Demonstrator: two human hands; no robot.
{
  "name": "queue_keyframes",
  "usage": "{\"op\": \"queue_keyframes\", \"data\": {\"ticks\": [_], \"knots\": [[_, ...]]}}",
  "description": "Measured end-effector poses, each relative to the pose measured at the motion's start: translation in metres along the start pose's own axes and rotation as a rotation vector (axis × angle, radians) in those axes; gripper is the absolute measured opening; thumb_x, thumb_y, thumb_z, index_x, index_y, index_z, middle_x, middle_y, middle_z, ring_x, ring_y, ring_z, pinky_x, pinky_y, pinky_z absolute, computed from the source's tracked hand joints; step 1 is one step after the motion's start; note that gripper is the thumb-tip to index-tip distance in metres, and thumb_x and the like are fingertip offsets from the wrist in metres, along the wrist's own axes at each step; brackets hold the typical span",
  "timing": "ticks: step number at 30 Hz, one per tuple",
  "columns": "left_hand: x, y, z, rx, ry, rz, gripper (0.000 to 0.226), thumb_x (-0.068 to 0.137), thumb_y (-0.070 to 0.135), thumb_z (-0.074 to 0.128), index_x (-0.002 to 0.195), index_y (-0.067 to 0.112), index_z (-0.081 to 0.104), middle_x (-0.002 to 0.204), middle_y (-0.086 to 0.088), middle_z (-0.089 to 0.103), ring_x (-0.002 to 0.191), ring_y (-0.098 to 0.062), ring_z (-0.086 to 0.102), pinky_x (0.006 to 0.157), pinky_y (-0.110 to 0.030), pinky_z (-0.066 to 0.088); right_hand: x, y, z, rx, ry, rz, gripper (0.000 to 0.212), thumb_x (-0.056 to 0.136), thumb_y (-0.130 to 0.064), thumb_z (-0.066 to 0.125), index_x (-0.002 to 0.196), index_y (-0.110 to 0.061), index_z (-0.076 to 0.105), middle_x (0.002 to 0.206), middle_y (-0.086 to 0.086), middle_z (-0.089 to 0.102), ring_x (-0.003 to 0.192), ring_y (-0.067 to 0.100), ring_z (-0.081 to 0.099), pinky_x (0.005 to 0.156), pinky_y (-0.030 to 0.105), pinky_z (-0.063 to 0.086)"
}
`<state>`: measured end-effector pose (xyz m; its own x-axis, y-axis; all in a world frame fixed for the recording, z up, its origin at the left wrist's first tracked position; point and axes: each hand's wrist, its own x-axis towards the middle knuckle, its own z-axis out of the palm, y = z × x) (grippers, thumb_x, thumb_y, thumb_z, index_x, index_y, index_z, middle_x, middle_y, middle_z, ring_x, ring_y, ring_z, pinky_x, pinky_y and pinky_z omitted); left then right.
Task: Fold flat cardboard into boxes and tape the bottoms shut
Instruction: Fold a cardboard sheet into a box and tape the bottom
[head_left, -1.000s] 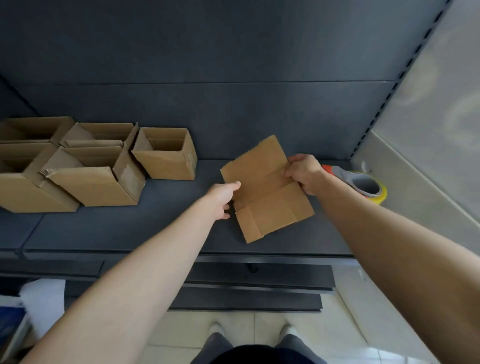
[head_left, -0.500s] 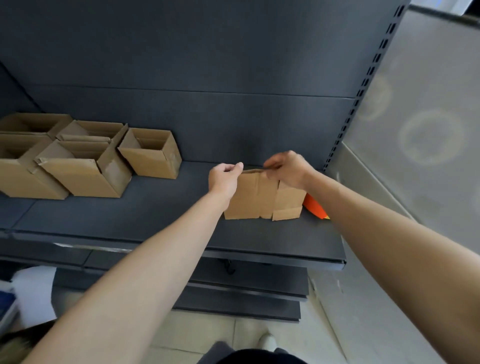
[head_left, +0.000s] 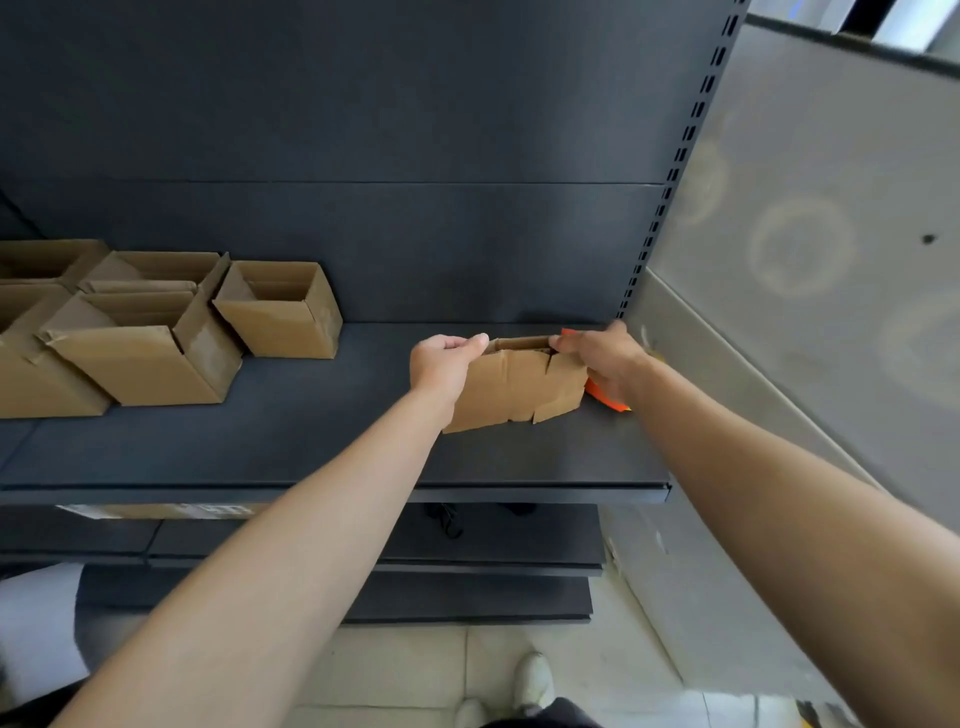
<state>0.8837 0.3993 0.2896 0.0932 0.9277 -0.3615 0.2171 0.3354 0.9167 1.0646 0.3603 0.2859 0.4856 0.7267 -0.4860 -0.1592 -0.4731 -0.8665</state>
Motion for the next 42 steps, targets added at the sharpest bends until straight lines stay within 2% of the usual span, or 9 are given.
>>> {"op": "queue_keyframes", "data": {"ticks": [9,14,19,21,23,27,32,37,42], "knots": [[-0.011,-0.002,-0.01,-0.077,0.014,-0.071,0.021,0.092,0.025,0.062,0.108,0.011,0.061,0.102,0.002,0.056,0.101,-0.019,0.049,0.086,-0.031,0.038,-0.004,0.006,0.007,0.003,-0.075,0.025,0.105,0.066,0.0,0.068,0.151,-0.021,0.01,0.134,0.013,0.046,0.119,0.033,0.05,0.103,0.047,0.044],[-0.012,0.005,-0.013,-0.157,0.096,-0.132,0.021,0.098,0.024,0.051,0.117,0.015,0.052,0.094,0.001,0.048,0.101,-0.022,0.049,0.094,-0.036,0.044,0.0,0.002,0.01,-0.008,-0.293,-0.016,0.08,0.083,0.015,0.047,0.15,-0.019,0.022,0.138,0.013,0.042,0.121,0.029,0.047,0.102,0.037,0.043],[-0.018,0.007,-0.002,-0.347,0.134,-0.225,0.053,0.084,0.034,0.058,0.132,0.015,0.046,0.128,-0.008,0.054,0.119,-0.033,0.051,0.1,-0.054,0.041,0.001,-0.002,0.006,0.072,-0.396,0.044,0.026,0.095,-0.02,0.055,0.119,-0.011,0.052,0.119,0.008,0.062,0.109,0.026,0.061,0.096,0.04,0.049],[-0.015,0.0,0.003,-0.39,0.154,-0.258,0.063,0.071,0.033,0.054,0.131,0.014,0.048,0.126,-0.012,0.057,0.113,-0.032,0.055,0.096,-0.052,0.043,0.004,0.0,0.002,0.119,-0.401,0.1,0.034,0.096,-0.034,0.052,0.119,-0.009,0.056,0.112,0.012,0.067,0.097,0.026,0.067,0.079,0.036,0.055],[-0.019,-0.002,0.007,-0.428,0.179,-0.242,0.039,0.078,0.024,0.051,0.113,0.007,0.054,0.106,-0.012,0.058,0.095,-0.026,0.055,0.085,-0.043,0.044,0.007,-0.001,-0.002,0.169,-0.421,0.131,0.035,0.1,-0.036,0.043,0.116,-0.009,0.058,0.107,0.013,0.068,0.091,0.026,0.067,0.072,0.033,0.053],[-0.028,0.0,0.011,-0.391,0.193,-0.211,0.023,0.09,0.007,0.054,0.112,0.011,0.054,0.11,-0.01,0.057,0.102,-0.028,0.055,0.087,-0.047,0.048,0.012,0.001,-0.01,0.184,-0.465,0.115,0.036,0.102,-0.022,0.034,0.114,-0.004,0.063,0.115,0.015,0.068,0.101,0.029,0.066,0.084,0.038,0.054],[-0.037,-0.003,0.019,-0.328,0.177,-0.179,0.041,0.088,0.001,0.06,0.121,0.02,0.046,0.106,-0.001,0.052,0.083,-0.013,0.05,0.059,-0.032,0.039,0.013,0.0,-0.013,0.17,-0.489,0.127,0.034,0.101,-0.027,0.038,0.115,-0.006,0.061,0.114,0.014,0.067,0.1,0.028,0.066,0.084,0.039,0.054],[-0.04,-0.008,0.03,-0.294,0.26,-0.133,0.045,0.087,0.004,0.064,0.126,0.022,0.049,0.119,-0.004,0.055,0.107,-0.023,0.053,0.088,-0.039,0.045,0.01,-0.004,-0.013,0.082,-0.476,0.124,0.035,0.095,-0.039,0.053,0.116,-0.012,0.063,0.113,0.012,0.07,0.099,0.027,0.068,0.085,0.038,0.056],[-0.038,-0.014,0.029,-0.345,0.305,-0.114,0.027,0.09,0.015,0.063,0.115,0.021,0.056,0.121,-0.003,0.056,0.112,-0.023,0.051,0.096,-0.042,0.043,0.01,-0.005,-0.01,0.081,-0.404,0.128,0.043,0.092,-0.045,0.057,0.117,-0.012,0.06,0.106,0.01,0.072,0.093,0.026,0.07,0.08,0.037,0.057]]}}
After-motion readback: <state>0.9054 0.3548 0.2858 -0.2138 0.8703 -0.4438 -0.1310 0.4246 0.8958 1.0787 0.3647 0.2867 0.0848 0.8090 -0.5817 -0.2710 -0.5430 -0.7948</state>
